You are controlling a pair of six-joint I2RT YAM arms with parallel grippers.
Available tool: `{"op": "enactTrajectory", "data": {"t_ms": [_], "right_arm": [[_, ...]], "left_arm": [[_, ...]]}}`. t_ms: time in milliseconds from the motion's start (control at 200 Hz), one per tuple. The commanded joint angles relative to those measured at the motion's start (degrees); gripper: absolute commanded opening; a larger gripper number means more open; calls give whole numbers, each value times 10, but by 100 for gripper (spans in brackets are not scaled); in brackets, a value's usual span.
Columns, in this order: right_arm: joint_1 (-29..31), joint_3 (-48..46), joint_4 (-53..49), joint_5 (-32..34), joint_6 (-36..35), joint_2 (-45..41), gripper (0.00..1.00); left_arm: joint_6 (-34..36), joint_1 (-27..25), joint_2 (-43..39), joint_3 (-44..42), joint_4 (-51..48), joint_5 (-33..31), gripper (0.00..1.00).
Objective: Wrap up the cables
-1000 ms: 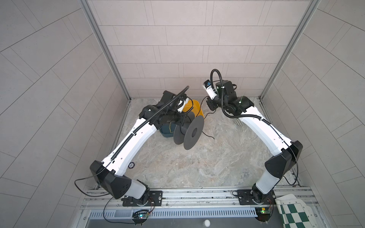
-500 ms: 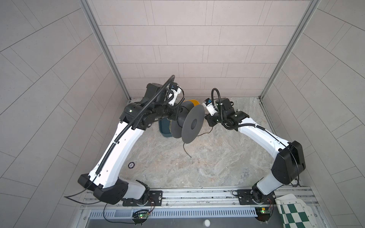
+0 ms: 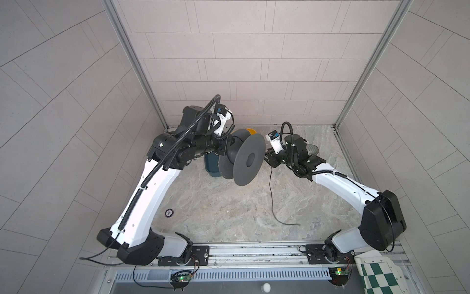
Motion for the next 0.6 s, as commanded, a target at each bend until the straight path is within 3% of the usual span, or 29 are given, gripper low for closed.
{"op": "enactTrajectory", "data": {"t_ms": [0, 225, 596], "right_arm": [[-7, -14, 43, -16, 18, 3, 61], [-13, -48, 75, -67, 21, 14, 65], [-14, -139, 75, -18, 11, -103, 71]], "left_arm": [[-12, 1, -19, 30, 30, 4, 0], [-14, 3, -18, 46, 28, 1, 0], [-21, 5, -17, 57, 32, -7, 0]]}}
